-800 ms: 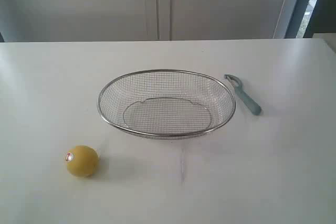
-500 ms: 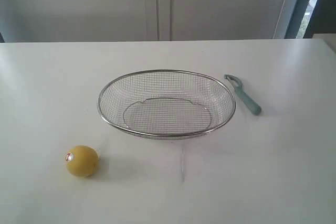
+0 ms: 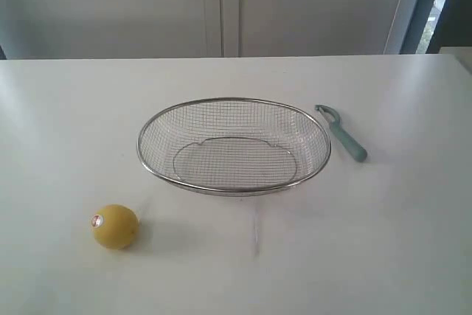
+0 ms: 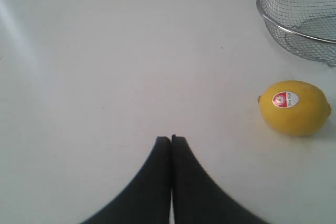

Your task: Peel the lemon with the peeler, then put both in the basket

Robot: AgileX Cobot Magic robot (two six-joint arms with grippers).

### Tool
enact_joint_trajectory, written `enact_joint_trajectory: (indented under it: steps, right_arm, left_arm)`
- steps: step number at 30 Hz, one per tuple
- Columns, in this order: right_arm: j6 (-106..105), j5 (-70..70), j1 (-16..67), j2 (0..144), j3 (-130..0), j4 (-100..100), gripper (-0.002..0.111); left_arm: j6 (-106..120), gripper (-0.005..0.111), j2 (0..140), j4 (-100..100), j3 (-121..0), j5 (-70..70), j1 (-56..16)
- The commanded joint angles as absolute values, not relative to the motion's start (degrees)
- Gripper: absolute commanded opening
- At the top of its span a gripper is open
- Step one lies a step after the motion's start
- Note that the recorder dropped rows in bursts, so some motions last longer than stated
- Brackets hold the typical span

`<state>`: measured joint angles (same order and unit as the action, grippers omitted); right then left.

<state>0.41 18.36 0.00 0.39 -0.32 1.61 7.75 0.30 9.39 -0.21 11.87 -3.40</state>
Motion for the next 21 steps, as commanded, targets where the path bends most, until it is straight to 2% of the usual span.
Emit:
enact_joint_trajectory:
  steps: [1, 11, 21]
  right_arm:
    - [0.4, 17.9, 0.0, 0.0, 0.0, 1.7, 0.0]
    - [0.0, 17.0, 0.0, 0.0, 0.0, 2.3, 0.0]
    - [0.0, 3.8, 0.0, 0.0, 0.0, 2.3, 0.0]
  left_arm:
    - [7.7, 0.0, 0.0, 9.4, 0.0, 12.1, -3.3]
    - [7.7, 0.0, 0.0, 9.4, 0.0, 12.1, -3.3]
    - [7.7, 0.0, 0.0, 9.4, 0.0, 12.1, -3.3]
